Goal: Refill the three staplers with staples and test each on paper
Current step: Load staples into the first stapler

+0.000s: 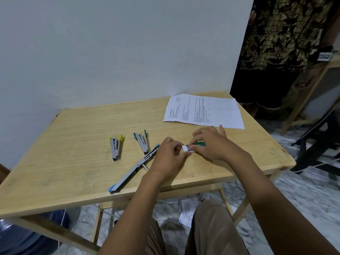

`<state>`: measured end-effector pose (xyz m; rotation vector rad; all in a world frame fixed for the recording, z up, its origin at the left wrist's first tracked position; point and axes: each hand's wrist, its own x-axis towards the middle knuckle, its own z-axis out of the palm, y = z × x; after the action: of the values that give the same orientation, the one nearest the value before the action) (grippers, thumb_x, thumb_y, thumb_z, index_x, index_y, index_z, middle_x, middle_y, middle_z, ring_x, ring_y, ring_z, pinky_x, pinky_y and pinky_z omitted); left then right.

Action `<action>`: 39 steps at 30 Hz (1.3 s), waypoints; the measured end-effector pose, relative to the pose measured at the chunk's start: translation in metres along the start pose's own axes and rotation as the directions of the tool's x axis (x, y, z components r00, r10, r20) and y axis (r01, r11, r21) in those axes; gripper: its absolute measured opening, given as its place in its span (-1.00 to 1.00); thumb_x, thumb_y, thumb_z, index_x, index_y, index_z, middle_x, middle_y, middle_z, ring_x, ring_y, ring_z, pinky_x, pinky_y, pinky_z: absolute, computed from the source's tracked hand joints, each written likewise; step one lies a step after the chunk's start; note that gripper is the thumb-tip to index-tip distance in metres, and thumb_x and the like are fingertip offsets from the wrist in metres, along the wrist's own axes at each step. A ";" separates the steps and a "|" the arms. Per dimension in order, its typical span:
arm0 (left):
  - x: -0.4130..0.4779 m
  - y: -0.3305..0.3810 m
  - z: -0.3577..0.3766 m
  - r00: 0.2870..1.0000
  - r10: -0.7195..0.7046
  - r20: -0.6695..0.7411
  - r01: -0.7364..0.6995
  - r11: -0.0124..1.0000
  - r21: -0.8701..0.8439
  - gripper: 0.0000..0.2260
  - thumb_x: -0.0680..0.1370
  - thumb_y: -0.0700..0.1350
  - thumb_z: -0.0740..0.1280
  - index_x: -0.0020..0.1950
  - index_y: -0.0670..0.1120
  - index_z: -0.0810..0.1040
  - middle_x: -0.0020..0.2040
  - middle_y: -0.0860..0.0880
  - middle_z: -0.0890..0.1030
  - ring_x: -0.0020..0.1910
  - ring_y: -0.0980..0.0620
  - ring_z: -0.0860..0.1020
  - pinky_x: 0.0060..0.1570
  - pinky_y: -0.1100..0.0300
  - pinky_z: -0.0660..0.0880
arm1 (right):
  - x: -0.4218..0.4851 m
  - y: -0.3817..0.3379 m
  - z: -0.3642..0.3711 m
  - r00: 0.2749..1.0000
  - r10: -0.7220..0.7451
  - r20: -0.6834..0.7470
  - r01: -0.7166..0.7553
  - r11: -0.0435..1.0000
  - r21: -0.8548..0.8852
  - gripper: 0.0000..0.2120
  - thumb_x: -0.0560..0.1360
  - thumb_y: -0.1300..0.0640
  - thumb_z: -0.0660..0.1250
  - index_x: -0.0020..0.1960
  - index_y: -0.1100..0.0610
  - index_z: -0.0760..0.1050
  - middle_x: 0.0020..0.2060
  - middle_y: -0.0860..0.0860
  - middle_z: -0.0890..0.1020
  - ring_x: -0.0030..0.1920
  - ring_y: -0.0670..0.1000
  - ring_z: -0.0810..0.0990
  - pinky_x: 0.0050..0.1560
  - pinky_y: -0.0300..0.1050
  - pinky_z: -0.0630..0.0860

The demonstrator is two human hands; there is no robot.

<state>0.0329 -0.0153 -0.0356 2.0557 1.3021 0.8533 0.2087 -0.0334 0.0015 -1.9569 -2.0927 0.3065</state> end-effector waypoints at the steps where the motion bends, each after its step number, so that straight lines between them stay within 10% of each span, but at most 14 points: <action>1: 0.000 0.000 0.000 1.000 0.001 0.000 -0.001 1.000 0.008 -0.66 0.49 0.05 0.45 0.19 -0.09 0.61 -0.08 0.04 0.44 -0.16 0.21 0.41 -0.22 0.44 0.29 | 0.002 -0.001 -0.001 1.000 0.007 0.015 -0.007 1.000 -0.013 -0.84 0.54 -0.17 0.32 0.04 -0.21 0.63 0.32 -0.17 0.46 0.45 -0.07 0.20 0.50 0.26 -0.29; 22: -0.001 0.001 -0.003 1.000 -0.025 0.004 0.025 1.000 -0.009 -0.67 0.51 0.02 0.43 0.21 -0.11 0.62 -0.05 -0.01 0.47 -0.15 0.17 0.43 -0.19 0.35 0.32 | 0.004 0.008 0.002 0.987 -0.147 -0.058 0.149 0.988 0.027 -0.92 0.59 -0.08 0.29 -0.05 -0.14 0.55 -0.01 -0.23 0.57 0.13 -0.14 0.45 0.55 0.13 -0.15; 39: -0.002 0.004 -0.005 0.999 -0.032 0.009 0.032 0.999 -0.025 -0.72 0.51 -0.01 0.43 0.16 -0.10 0.64 -0.06 -0.03 0.47 -0.15 0.14 0.44 -0.21 0.36 0.34 | 0.009 0.013 0.004 0.981 -0.190 0.037 0.183 0.974 0.130 -0.97 0.55 -0.07 0.34 -0.05 -0.16 0.56 0.04 -0.22 0.57 0.12 -0.08 0.44 0.20 0.02 0.43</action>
<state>0.0308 -0.0185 -0.0298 2.0117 1.3096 0.8417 0.2189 -0.0238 -0.0057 -1.6838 -2.2098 0.4404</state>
